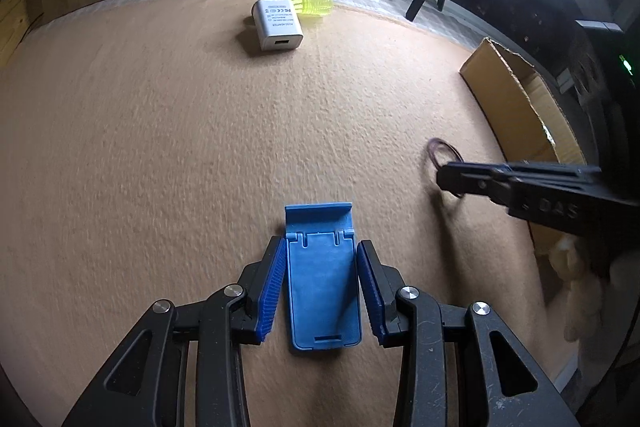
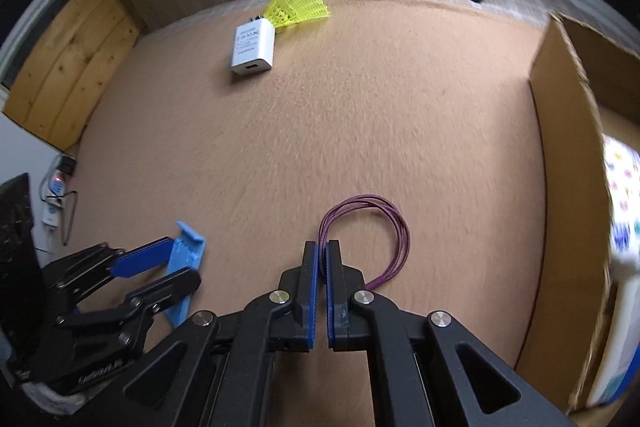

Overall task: Organize objects
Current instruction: 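Pinch the dark rubber band with the right tool and lift it, then carry the phone stand and rubber band over the box and open both tools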

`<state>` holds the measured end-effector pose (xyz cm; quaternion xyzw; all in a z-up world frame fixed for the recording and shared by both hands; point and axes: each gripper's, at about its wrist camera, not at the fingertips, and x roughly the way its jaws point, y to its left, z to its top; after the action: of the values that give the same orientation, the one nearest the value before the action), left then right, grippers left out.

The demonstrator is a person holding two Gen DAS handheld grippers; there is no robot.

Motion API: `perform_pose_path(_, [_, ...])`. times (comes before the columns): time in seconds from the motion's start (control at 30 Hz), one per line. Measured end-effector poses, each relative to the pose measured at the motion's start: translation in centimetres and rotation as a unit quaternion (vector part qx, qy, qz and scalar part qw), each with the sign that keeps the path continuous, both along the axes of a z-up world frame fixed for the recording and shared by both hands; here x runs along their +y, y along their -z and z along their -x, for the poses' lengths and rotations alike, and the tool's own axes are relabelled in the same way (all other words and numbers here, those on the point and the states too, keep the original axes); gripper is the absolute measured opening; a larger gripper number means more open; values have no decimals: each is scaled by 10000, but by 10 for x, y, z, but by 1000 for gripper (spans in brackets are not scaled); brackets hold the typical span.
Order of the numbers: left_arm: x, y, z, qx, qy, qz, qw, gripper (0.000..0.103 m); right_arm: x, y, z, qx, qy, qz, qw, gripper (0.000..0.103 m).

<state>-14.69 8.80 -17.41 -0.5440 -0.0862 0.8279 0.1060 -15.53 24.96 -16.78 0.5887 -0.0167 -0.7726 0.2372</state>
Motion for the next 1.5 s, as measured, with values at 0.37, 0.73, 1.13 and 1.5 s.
perform_pose_path(0.37, [18, -25, -15, 246, 84, -71, 9996, 39, 39, -44, -30, 278, 280, 625, 9973, 2])
perform_pose_path(0.73, [63, -57, -9, 569, 523, -127, 9969, 39, 95, -81, -52, 639, 715, 875, 9915, 2])
perform_pose_path(1.13, [151, -88, 26, 937, 1214, -170, 9880, 39, 181, -100, -55, 987, 1417, 626, 9830, 2])
perform_pose_path(1.5, [231, -88, 34, 894, 1827, -253, 9788, 39, 224, -92, -51, 968, 1760, 476, 9785, 2])
